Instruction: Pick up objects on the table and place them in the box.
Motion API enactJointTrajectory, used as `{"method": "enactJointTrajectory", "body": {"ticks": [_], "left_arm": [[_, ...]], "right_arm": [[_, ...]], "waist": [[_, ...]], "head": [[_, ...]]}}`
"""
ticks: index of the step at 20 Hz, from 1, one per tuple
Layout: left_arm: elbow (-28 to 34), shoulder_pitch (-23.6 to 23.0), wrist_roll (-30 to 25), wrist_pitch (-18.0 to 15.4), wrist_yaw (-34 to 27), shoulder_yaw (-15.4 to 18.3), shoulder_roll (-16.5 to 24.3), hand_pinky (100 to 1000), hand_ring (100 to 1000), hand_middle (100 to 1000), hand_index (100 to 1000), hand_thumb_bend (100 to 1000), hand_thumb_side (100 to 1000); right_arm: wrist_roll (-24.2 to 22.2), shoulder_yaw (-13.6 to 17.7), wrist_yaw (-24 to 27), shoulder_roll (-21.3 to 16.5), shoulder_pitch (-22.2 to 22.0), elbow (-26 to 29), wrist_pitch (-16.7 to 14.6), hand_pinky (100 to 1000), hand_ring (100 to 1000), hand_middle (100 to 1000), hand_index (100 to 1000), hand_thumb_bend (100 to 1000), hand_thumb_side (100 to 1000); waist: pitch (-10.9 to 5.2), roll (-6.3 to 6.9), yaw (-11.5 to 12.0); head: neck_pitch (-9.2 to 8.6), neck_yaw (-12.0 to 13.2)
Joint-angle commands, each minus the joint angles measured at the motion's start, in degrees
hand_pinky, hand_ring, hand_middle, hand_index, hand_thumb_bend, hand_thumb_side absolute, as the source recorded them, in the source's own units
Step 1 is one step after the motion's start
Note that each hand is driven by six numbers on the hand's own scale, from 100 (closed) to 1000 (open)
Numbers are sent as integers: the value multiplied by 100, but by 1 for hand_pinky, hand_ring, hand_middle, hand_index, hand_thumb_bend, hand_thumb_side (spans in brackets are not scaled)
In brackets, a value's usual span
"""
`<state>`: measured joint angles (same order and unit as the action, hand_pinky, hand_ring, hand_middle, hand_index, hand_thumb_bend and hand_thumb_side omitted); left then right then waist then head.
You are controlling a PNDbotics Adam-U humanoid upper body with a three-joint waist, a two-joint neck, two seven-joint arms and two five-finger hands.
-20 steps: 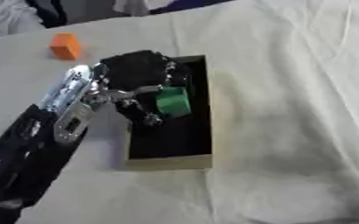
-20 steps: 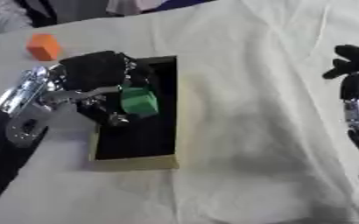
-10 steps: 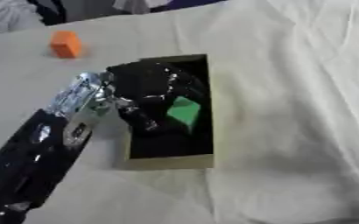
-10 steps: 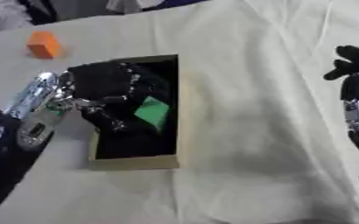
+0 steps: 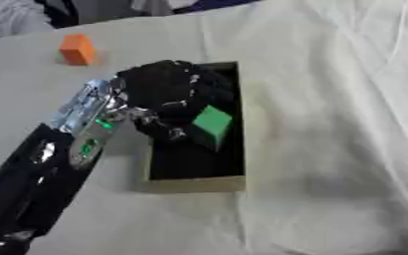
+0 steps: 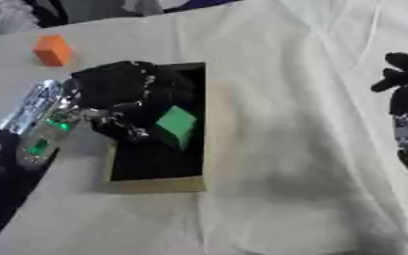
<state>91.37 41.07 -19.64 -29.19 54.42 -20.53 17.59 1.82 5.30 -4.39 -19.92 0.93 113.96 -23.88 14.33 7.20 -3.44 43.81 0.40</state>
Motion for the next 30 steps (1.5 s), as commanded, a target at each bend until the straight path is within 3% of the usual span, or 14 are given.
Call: {"method": "enactJointTrajectory", "body": {"ticks": [1, 7, 13, 18, 23, 30], "left_arm": [[421, 46, 136, 273, -430, 377, 338, 746, 860, 857, 916, 213, 100], [765, -35, 303, 935, -1509, 1156, 972, 728, 844, 843, 913, 112, 100], [267, 252, 250, 1254, -1945, 1558, 1632, 752, 864, 854, 912, 166, 100], [-997, 673, 313, 1175, -1725, 1726, 1984, 767, 879, 863, 913, 243, 100], [-2274, 1147, 463, 995, -1214, 1832, 2125, 786, 896, 874, 908, 409, 100], [-3489, 1592, 604, 732, -568, 1966, 2108, 793, 902, 880, 908, 474, 100]], "right_arm": [[49, 35, -29, -43, -1, 63, -15, 866, 902, 540, 854, 100, 684], [105, 46, -65, -50, 0, 63, -31, 865, 901, 541, 853, 100, 683], [117, 25, -61, -87, 11, 63, -79, 864, 901, 542, 852, 100, 682], [110, 3, -73, -126, 14, 63, -99, 863, 900, 542, 852, 100, 681], [87, -25, -106, -158, 28, 63, -104, 863, 901, 540, 852, 100, 681], [76, -54, -149, -177, 45, 63, -111, 863, 901, 539, 852, 100, 680]], "waist": [[-81, -62, 25], [-69, -67, 30], [-74, -68, -51], [-62, -40, -119], [-18, 8, -173], [30, 34, -211]], "head": [[31, -11], [31, -98], [28, -81], [13, 17], [7, 148], [16, 337]]}}
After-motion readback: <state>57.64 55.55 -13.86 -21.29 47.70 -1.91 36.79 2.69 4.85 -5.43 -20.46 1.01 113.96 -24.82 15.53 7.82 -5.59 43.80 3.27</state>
